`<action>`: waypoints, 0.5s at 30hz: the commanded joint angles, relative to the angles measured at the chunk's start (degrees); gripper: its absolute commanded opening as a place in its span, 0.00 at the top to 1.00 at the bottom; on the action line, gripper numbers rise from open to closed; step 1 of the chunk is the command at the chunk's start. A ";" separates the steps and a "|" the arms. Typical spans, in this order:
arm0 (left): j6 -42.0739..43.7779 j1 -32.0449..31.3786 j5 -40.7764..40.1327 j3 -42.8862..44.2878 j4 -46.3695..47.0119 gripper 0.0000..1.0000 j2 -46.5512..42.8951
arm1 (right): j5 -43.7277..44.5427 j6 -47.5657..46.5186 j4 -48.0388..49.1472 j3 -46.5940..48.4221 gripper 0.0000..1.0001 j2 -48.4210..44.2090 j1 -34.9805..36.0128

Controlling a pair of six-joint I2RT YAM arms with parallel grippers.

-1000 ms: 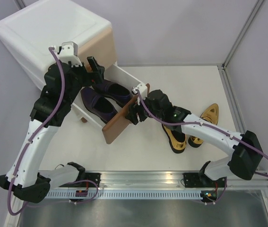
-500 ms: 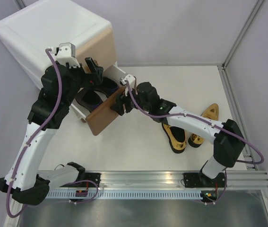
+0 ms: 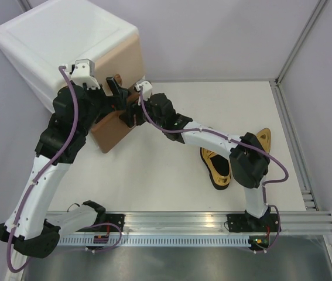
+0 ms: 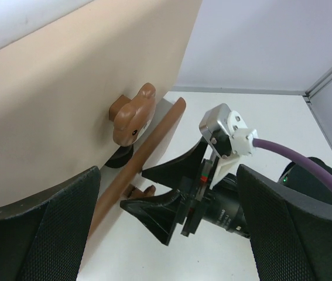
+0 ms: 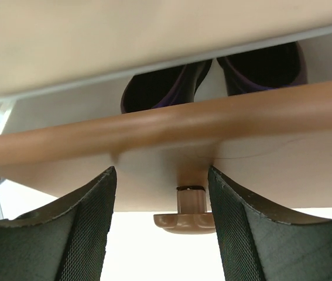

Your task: Place and organize the shoes in the shoe cabinet

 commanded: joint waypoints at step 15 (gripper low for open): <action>0.94 -0.17 1.74 -3.51 1.86 0.00 -3.55 | 5.74 6.64 10.55 12.75 0.33 10.73 0.32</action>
